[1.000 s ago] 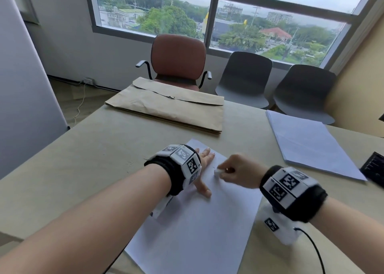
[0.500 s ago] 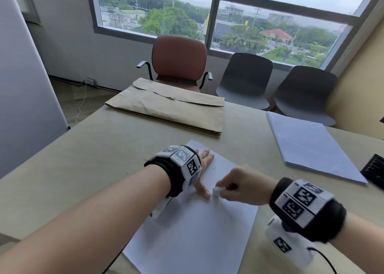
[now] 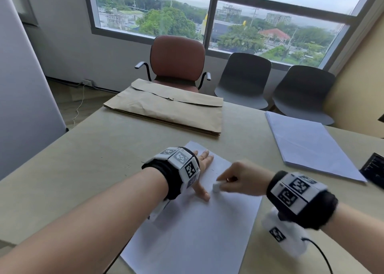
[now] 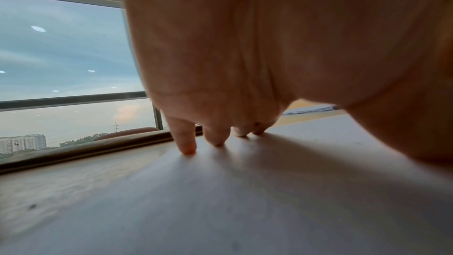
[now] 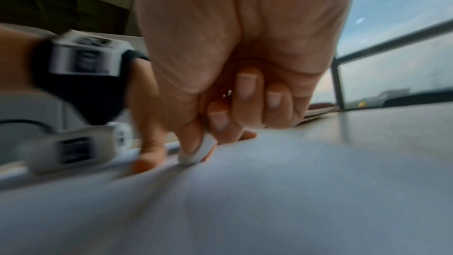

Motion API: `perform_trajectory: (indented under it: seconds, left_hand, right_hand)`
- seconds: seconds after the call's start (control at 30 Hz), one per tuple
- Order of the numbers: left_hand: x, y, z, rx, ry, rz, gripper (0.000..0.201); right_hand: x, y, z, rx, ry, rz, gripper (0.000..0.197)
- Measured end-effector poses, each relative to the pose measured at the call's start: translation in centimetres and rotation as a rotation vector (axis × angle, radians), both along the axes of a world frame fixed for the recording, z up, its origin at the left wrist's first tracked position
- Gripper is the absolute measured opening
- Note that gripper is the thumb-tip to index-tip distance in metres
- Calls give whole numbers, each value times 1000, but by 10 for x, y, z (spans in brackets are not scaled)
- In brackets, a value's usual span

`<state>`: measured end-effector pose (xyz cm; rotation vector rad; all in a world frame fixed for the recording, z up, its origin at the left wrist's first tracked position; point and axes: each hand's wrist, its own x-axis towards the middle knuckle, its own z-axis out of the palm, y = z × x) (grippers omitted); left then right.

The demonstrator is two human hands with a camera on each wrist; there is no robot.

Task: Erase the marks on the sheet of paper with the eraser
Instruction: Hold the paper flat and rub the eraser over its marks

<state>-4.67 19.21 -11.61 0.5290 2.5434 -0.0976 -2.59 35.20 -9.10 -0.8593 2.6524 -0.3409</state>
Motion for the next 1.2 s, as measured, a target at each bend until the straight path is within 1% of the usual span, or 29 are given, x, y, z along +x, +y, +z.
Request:
perform_trajectory:
  seconds: [0.03, 0.1, 0.13, 0.2, 0.33, 0.37, 0.4, 0.43, 0.47, 0.53, 0.57, 0.6, 0.63, 0.67, 0.73, 0.77, 0.8, 0.83, 0.87, 0.9, 0.97, 1.0, 1.03, 1.07, 1.1, 1.13, 1.17, 1.2]
  left_hand:
    - [0, 0, 1, 0, 5, -2, 120]
    - [2, 0, 1, 6, 14, -1, 119]
    - [2, 0, 1, 6, 21, 1, 118]
    - [2, 0, 0, 6, 25, 3, 119]
    - [1, -1, 0, 15, 14, 16, 121]
    - [2, -1, 1, 18, 8, 16, 121]
    - [3, -1, 3, 15, -1, 14, 120]
    - [4, -1, 6, 12, -10, 11, 118]
    - [5, -2, 10, 10, -16, 8, 114]
    - [5, -4, 20, 11, -7, 4, 97]
    - [4, -5, 25, 15, -2, 1, 84]
    - [3, -6, 30, 29, -6, 1, 72]
    - [1, -7, 34, 48, -16, 2, 62]
    - [-1, -7, 38, 61, -23, 1, 57]
    - [-4, -9, 40, 89, -46, -1, 55]
    - [-4, -10, 40, 94, -55, 13, 56]
    - [-7, -9, 44, 82, -55, 18, 58]
    - [-7, -11, 42, 97, -66, 32, 59]
    - [-8, -10, 43, 112, -80, 43, 59]
    - [-10, -10, 44, 130, -84, 47, 58]
    - [-11, -10, 43, 151, -93, 60, 58]
    - [-11, -9, 42, 159, -98, 71, 59]
    - [-11, -8, 41, 159, -97, 87, 60]
    - [-10, -7, 41, 153, -94, 94, 61]
    - [-10, -7, 42, 145, -97, 96, 62]
    - [-10, -7, 42, 142, -97, 100, 62]
    - [-10, -8, 43, 138, -93, 104, 63]
    - [-10, -8, 44, 142, -90, 106, 63]
  right_hand:
    - [-9, -2, 0, -23, 29, -46, 21]
    - [-27, -4, -4, -89, 80, -126, 32]
    - [-31, -4, -8, -91, 102, -145, 35]
    - [-24, -3, -12, -59, 113, -120, 32]
    - [4, 4, -7, -13, -17, 23, 36]
    - [6, 6, -4, -1, -63, 8, 36]
    - [7, 6, -1, -40, -111, -47, 36]
    - [6, 7, 1, -154, -162, -143, 36]
    - [6, 7, 2, -353, -227, -294, 33]
    - [8, 5, 2, -876, -424, -668, 29]
    - [12, 3, 2, -1087, -574, -803, 31]
    - [19, 0, 1, -1213, -730, -875, 33]
    - [28, -4, -2, -1267, -879, -883, 33]
    - [38, -11, -5, -1268, -1018, -854, 32]
    - [55, -28, -16, -1159, -1244, -754, 27]
    - [61, -34, -22, -1103, -1302, -728, 27]
    - [61, -40, -24, -1100, -1326, -717, 27]
    - [58, -44, -26, -1096, -1345, -731, 29]
    - [50, -44, -27, -1127, -1306, -778, 30]
    - [37, -41, -28, -1182, -1207, -864, 32]
    - [7, -29, -26, -1391, -906, -1100, 31]
    - [-6, -21, -25, -1506, -711, -1224, 30]
    - [-16, -14, -24, -1588, -518, -1323, 30]
    - [-22, -8, -23, -1648, -397, -1375, 28]
    - [-22, -4, -22, -1679, -372, -1378, 27]
    - [-16, -5, -19, -1698, -432, -1340, 27]
    - [-6, -9, -17, -1691, -577, -1256, 30]
    - [5, -15, -16, -1613, -752, -1150, 33]
